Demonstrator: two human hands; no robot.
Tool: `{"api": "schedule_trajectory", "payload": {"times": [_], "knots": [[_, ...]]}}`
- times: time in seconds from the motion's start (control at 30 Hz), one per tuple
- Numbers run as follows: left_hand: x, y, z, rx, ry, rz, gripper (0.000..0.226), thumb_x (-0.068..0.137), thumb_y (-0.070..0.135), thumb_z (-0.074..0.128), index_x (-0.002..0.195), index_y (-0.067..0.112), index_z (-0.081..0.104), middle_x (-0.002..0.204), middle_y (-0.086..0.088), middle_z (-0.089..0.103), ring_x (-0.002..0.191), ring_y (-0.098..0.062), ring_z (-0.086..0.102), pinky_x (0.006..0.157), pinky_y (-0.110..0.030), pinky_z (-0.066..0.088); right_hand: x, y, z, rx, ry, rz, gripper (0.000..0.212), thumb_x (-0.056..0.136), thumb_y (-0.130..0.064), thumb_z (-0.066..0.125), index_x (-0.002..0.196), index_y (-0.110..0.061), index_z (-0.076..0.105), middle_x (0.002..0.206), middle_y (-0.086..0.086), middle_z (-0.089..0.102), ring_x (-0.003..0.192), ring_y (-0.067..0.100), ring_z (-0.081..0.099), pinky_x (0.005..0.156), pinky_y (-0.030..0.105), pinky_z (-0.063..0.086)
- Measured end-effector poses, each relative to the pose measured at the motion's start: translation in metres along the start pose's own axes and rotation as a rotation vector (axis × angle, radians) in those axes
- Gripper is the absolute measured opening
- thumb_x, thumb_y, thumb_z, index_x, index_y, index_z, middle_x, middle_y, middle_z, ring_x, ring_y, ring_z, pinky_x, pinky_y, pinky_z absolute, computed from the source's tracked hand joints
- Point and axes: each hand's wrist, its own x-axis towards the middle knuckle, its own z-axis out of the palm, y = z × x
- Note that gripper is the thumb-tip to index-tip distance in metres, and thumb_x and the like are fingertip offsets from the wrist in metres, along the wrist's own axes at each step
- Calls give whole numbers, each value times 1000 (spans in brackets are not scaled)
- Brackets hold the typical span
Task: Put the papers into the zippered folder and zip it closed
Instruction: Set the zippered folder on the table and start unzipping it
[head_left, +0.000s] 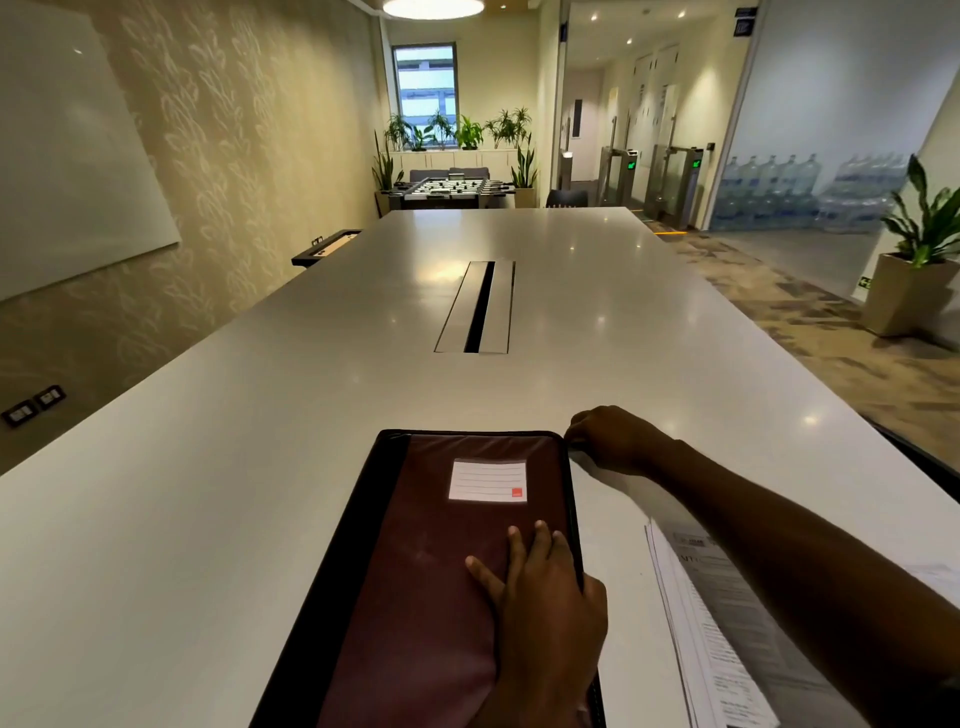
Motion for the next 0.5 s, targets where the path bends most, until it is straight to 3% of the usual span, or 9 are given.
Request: {"api": "schedule_trajectory", "payload": {"times": [0.17, 0.27, 0.5], "knots": [[-2, 0, 1, 13, 19, 0, 56, 90, 31, 40, 144, 16, 37, 157, 2, 24, 147, -21, 7, 107, -65, -14, -26, -13, 3, 14, 59, 47, 25, 92, -20, 50, 88, -10, 73, 95, 8, 69, 87, 27, 65, 73, 37, 49], [-3, 2, 0, 16, 32, 3, 56, 89, 30, 41, 143, 15, 38, 156, 1, 26, 146, -22, 9, 107, -65, -13, -30, -17, 3, 28, 82, 139, 21, 88, -13, 51, 86, -10, 72, 93, 8, 68, 86, 29, 64, 69, 37, 49], [-3, 1, -1, -8, 42, 5, 53, 88, 29, 44, 140, 17, 42, 155, 2, 29, 146, -19, 11, 108, -65, -11, -21, -36, 16, 150, 103, 271, 19, 87, -21, 51, 86, -8, 65, 95, 11, 65, 85, 33, 65, 63, 32, 44]]}}
